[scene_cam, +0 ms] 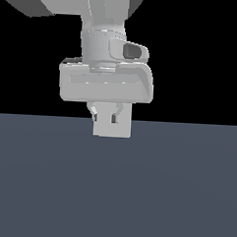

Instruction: Plug the charger into the wall socket.

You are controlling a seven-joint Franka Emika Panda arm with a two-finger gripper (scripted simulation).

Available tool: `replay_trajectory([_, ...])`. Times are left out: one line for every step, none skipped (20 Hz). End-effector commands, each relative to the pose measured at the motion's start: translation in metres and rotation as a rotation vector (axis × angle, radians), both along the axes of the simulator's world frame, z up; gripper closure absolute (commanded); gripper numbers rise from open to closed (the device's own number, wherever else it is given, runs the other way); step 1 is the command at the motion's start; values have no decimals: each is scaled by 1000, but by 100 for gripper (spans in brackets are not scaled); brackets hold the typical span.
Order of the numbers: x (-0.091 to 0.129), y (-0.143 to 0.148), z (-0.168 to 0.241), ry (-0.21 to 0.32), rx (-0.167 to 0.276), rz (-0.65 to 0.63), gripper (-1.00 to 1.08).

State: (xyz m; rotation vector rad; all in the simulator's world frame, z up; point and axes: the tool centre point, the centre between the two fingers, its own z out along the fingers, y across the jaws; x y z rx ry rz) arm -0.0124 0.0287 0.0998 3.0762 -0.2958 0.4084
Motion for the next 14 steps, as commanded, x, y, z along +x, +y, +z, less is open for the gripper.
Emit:
replay_trajectory([10, -2, 0, 0, 0, 0, 108])
replay_trajectory([14, -3, 0, 0, 0, 0, 108])
replay_trajectory([17, -3, 0, 0, 0, 0, 108])
replay_trajectory([20, -4, 0, 0, 0, 0, 108])
replay_trajectory([23, -5, 0, 0, 0, 0, 108])
replay_trajectory([25, -5, 0, 0, 0, 0, 108])
replay_trajectory([28, -6, 0, 0, 0, 0, 108])
replay_trajectory([29, -6, 0, 0, 0, 0, 108])
replay_trajectory([31, -6, 0, 0, 0, 0, 108])
replay_trajectory([32, -6, 0, 0, 0, 0, 108])
replay_trajectory([32, -6, 0, 0, -1, 0, 108])
replay_trajectory([32, -6, 0, 0, -1, 0, 108])
replay_trajectory([32, -6, 0, 0, -1, 0, 108])
replay_trajectory([32, -6, 0, 0, -1, 0, 108])
